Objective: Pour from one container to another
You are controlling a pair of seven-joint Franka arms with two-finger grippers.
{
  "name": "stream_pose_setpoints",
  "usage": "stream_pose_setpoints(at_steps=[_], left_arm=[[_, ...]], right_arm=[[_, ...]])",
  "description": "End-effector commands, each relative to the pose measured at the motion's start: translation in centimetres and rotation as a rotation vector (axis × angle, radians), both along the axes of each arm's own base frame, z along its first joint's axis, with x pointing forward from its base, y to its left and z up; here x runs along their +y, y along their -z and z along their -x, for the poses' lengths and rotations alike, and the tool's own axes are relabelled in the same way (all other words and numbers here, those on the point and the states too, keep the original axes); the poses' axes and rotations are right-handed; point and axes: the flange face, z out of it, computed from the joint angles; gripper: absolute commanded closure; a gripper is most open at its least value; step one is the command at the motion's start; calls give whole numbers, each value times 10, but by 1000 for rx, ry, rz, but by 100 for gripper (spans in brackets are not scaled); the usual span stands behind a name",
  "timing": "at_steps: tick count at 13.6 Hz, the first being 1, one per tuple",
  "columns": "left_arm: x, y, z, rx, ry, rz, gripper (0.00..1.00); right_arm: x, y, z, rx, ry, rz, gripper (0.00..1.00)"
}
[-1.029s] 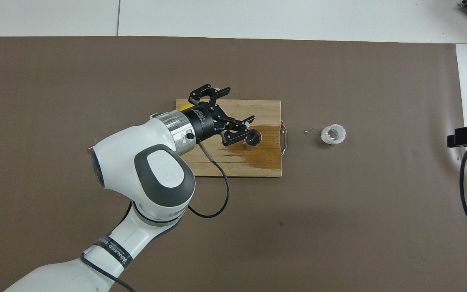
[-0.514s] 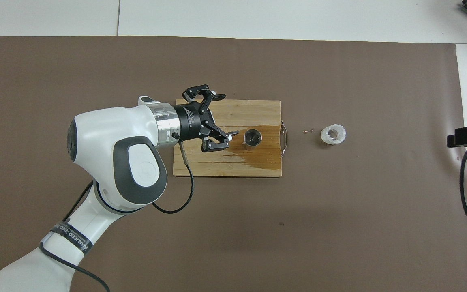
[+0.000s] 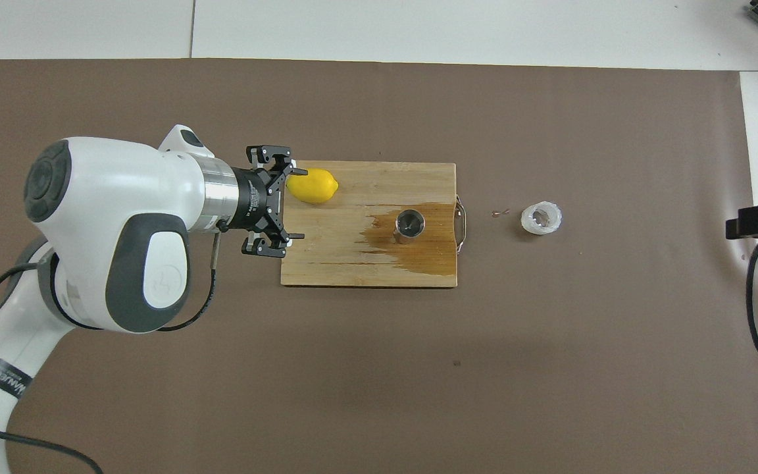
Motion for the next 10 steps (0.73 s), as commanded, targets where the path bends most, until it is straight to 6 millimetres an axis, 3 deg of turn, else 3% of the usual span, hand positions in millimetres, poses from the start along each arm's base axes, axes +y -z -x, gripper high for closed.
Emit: stream_pose_setpoints(at_steps=[1,6,10], left_arm=[[38,-22,7,-88,185,-95,0],[113,-46,2,-236,619,-270,0],[145,-54,0,-284,942,-410,0]], right_arm=[[0,-1,5,6,17,-14,0],[0,-1,5,6,17,-14,0],[0,-1,5,8,17,-14,0]])
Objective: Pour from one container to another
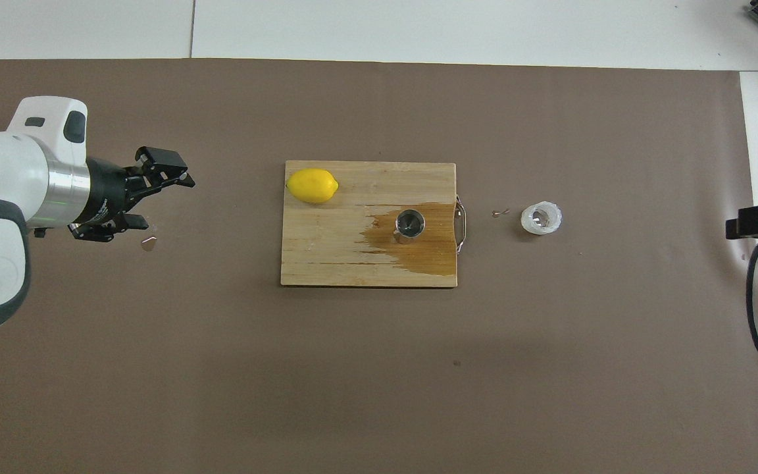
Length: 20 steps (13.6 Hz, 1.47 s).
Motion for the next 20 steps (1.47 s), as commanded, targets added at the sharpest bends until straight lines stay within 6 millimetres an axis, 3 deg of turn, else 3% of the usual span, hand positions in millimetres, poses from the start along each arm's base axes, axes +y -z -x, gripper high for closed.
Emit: stream_pose_setpoints(at_steps=[1,5,7,10,14,18,20], left_arm=[[12,-9,6,-6,244,-132,0],[28,-33,4,-3,472,-261,0],[34,-57,1,17,527,-260,0],[54,-67,-2,33,548,-254,0],[51,-57,4,53,547,-253,0],[49,-70,7,43,556,-249,0],[56,-95,9,33,551,-251,0]], right_arm=[[0,-1,5,8,18,-14,0],[-6,-1,5,8,28,-14,0],[-4,-9,22,48,17,-18,0],[-6,-2,21,32,-181,-11,0],[-18,28,23,-15,-501,7,0],[-36,83,13,-49,-725,37,0],[-29,98,12,-48,-781,38,0]])
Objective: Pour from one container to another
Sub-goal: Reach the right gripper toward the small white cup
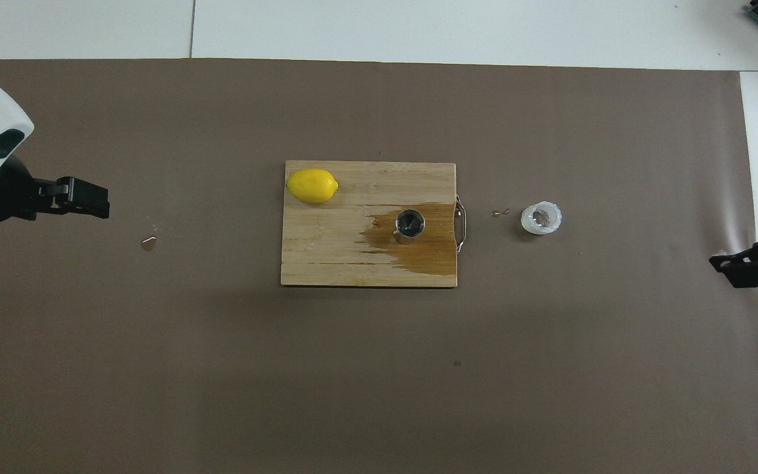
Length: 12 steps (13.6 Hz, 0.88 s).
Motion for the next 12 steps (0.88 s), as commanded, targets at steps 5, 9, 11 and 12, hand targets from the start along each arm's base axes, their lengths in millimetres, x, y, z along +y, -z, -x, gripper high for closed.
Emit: stream_pose_setpoints(at_steps=[5,9,11,12], left_arm=[[-4,-27,12,13,46,-13,0],[-1,-34,13,-1,49,-14,0],[-2,-52,26,-13,52,-17,0],[-3,-55,29,-9,53,-19,0]], right_arm=[[-13,28,3,-71,-216,-128,0],[-17,92,-36,-105,-260,-245,0],[-15,133,-55,-113,-266,-328,0],[-16,150,-64,-154,-286,-362,0]])
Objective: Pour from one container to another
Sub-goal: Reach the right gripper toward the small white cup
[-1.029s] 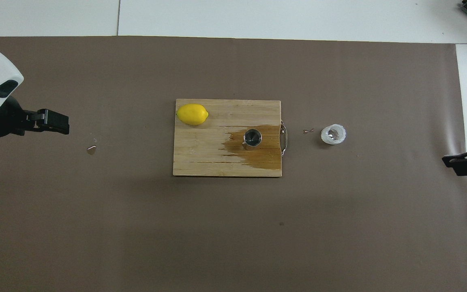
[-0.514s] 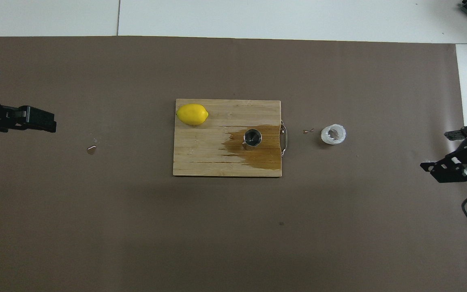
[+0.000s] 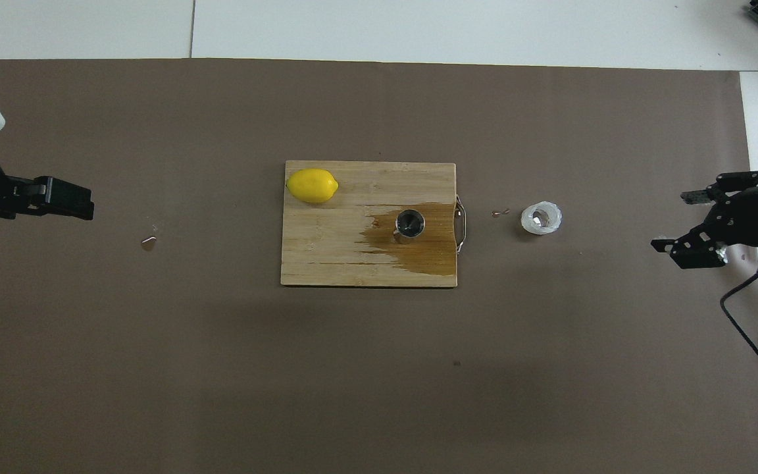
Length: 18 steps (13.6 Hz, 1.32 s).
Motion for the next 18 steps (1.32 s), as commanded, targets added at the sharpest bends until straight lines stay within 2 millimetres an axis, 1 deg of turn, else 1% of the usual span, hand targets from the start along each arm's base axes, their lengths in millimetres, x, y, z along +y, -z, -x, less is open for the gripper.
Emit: stream_pose_setpoints(at_steps=[1,3,4,5,6,9,12,15,16,18], left_arm=[[0,-19,22,10,16,-18,0],[3,-15,24,26,13,-20,0],[5,-16,26,24,9,-20,0],[5,-15,26,26,7,-19,0],[5,-15,27,26,1,-21,0],[3,-16,27,26,2,-21,0],[7,-16,27,26,-5,-19,0],[6,-16,27,26,-4,-20,0],[6,-15,26,27,-4,-20,0],[7,-16,27,26,-5,-19,0]], right_arm=[[-2,39,-22,-79,-41,-74,0],[5,60,-32,-95,-36,-125,0],[19,72,-40,-135,-60,-151,0],[22,80,-45,-178,-60,-175,0],[21,81,-46,-196,-55,-183,0],[6,82,-42,-211,-95,-184,0],[-3,86,-36,-191,-76,-246,0],[-2,88,-37,-211,-69,-326,0],[-1,92,-37,-215,-72,-337,0],[0,96,-37,-212,-84,-352,0]])
